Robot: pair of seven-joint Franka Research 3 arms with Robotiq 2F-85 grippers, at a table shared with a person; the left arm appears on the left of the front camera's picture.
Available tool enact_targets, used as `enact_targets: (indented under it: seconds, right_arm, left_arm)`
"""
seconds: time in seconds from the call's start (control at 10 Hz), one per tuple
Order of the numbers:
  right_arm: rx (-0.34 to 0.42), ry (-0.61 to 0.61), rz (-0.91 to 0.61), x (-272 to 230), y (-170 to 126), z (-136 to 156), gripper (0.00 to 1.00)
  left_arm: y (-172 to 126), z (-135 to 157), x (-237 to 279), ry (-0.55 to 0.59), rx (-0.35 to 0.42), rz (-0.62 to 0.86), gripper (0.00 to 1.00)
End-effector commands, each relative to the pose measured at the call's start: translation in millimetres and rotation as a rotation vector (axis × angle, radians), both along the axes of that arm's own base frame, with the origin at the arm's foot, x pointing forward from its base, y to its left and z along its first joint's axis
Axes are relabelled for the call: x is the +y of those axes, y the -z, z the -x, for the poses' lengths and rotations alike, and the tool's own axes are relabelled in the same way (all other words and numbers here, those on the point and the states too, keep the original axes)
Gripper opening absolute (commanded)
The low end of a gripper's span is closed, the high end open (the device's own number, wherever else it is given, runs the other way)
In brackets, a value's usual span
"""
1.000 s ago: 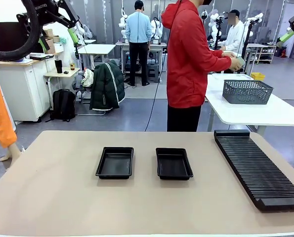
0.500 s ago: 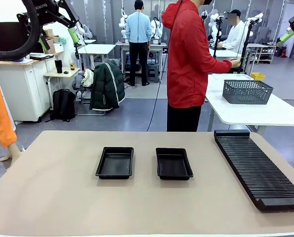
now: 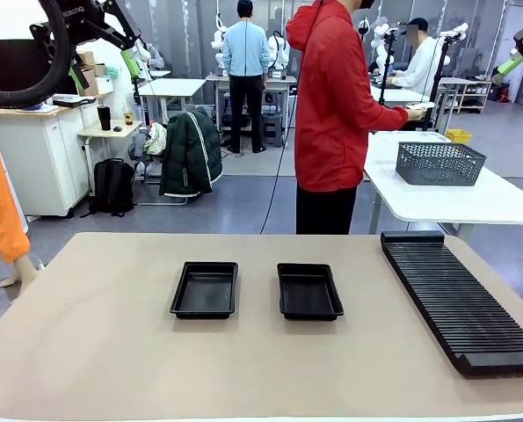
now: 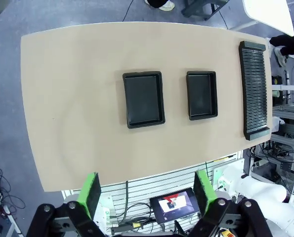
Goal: Inspect and transfer BCBs to ESD trays.
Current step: Pick up the Blank PCB from the PCB Rack and place it in the left ESD tray.
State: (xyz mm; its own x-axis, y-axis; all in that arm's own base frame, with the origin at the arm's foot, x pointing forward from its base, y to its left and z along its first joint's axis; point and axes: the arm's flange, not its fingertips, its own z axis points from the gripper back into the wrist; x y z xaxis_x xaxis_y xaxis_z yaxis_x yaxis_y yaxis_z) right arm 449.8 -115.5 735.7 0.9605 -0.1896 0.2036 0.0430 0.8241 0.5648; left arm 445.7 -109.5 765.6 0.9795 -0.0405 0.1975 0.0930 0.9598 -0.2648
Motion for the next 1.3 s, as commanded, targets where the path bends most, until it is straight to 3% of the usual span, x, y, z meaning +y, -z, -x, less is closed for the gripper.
enact_targets:
  seconds: [0.0, 1.2]
  right_arm:
    - [0.000, 0.000, 0.000, -0.1, -0.1, 0.3, 1.00]
    - [0.000, 0.000, 0.000, -0.1, -0.1, 0.3, 1.00]
  left_arm:
    - [0.0, 0.0, 0.2, 0.000, 0.000, 0.000, 1.00]
    - [0.0, 0.0, 0.2, 0.000, 0.000, 0.000, 1.00]
